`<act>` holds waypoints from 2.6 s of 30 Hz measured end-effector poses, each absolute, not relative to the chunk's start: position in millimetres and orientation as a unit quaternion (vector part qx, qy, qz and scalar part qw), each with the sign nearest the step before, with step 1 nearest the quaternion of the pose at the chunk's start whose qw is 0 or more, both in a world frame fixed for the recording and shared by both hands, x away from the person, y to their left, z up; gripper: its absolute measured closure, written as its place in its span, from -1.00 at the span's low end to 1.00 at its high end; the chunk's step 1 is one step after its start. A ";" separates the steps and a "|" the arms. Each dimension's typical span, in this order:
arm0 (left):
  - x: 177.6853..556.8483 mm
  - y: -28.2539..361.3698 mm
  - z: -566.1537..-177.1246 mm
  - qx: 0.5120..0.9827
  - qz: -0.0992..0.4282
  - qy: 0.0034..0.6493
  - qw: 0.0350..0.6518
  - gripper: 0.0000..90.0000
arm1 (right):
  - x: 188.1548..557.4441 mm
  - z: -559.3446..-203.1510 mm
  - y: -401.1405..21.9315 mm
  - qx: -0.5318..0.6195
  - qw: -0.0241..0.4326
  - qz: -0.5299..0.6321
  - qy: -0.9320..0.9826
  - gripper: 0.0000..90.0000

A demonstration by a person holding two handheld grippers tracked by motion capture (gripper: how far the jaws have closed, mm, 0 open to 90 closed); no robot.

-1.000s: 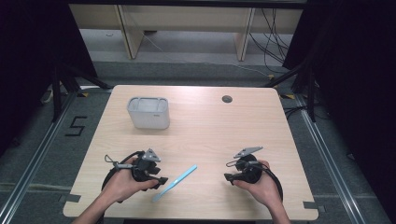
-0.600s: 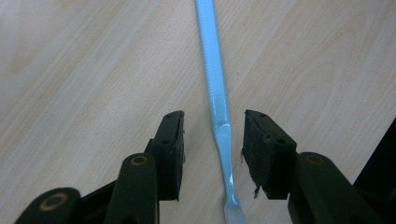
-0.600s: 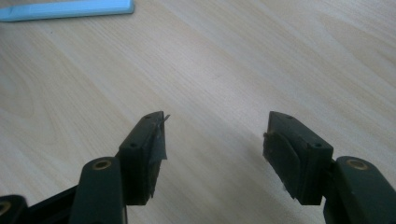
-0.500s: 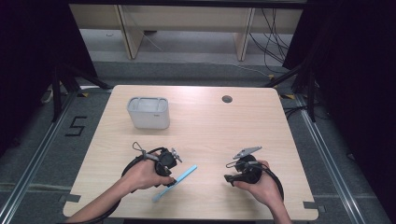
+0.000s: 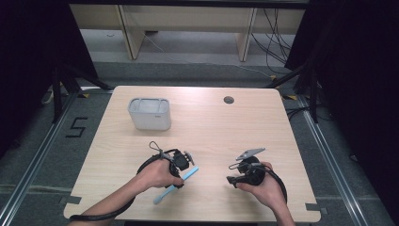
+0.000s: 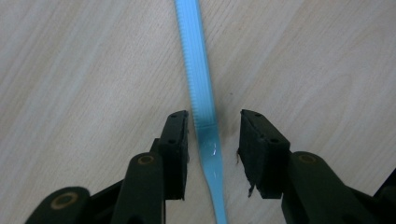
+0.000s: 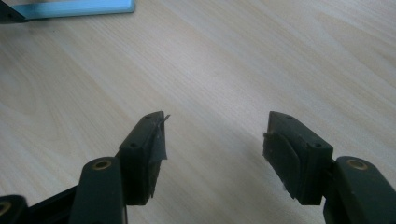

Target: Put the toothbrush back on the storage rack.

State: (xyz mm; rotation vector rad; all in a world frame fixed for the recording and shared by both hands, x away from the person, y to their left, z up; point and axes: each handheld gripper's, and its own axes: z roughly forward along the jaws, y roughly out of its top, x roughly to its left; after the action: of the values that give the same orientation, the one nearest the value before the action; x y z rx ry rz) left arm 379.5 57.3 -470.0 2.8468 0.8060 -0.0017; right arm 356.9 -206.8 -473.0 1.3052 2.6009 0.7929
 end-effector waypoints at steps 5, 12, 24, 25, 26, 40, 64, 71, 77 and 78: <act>380.1 56.8 -472.8 0.959 -0.001 0.269 0.088 0.43 | 358.4 -474.2 -207.6 0.418 0.067 0.270 0.865 -0.13; 382.3 57.3 -475.4 0.962 -0.004 0.262 0.083 0.52 | 358.4 -474.8 -207.9 0.419 0.068 0.269 0.865 -0.13; 382.8 57.6 -477.6 0.973 0.009 0.219 0.067 0.73 | 358.4 -474.4 -209.3 0.412 0.073 0.273 0.866 -0.13; 382.4 57.8 -477.0 0.976 0.012 0.207 0.066 0.73 | 357.1 -474.3 -208.1 0.420 0.067 0.272 0.863 -0.13; 382.4 57.8 -477.0 0.976 0.012 0.207 0.066 0.74 | 357.1 -474.3 -208.1 0.420 0.067 0.272 0.863 -0.13; 366.0 59.9 -461.8 0.990 0.019 0.105 0.094 0.74 | 353.7 -471.6 -177.6 0.223 0.029 0.249 0.942 0.05; 339.4 40.6 -445.2 0.993 0.043 0.007 0.111 0.74 | 359.5 -470.1 -145.7 0.121 -0.063 0.300 0.944 0.40; 340.0 38.4 -443.1 0.991 0.048 -0.012 0.121 0.74 | 358.7 -472.1 -138.8 0.119 -0.085 0.299 0.943 0.48; 337.0 39.4 -442.5 0.991 0.041 0.000 0.125 0.74 | 360.1 -473.4 -138.2 0.103 -0.083 0.303 0.944 0.70; 336.8 39.5 -442.2 0.991 0.037 -0.001 0.126 0.74 | 360.1 -473.5 -138.5 0.103 -0.087 0.304 0.943 0.70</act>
State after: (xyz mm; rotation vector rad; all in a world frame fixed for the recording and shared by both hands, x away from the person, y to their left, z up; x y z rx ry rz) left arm 336.8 39.5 -442.2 2.8861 -0.0034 0.1091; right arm 360.1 -138.5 -473.5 0.3415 3.1390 1.0116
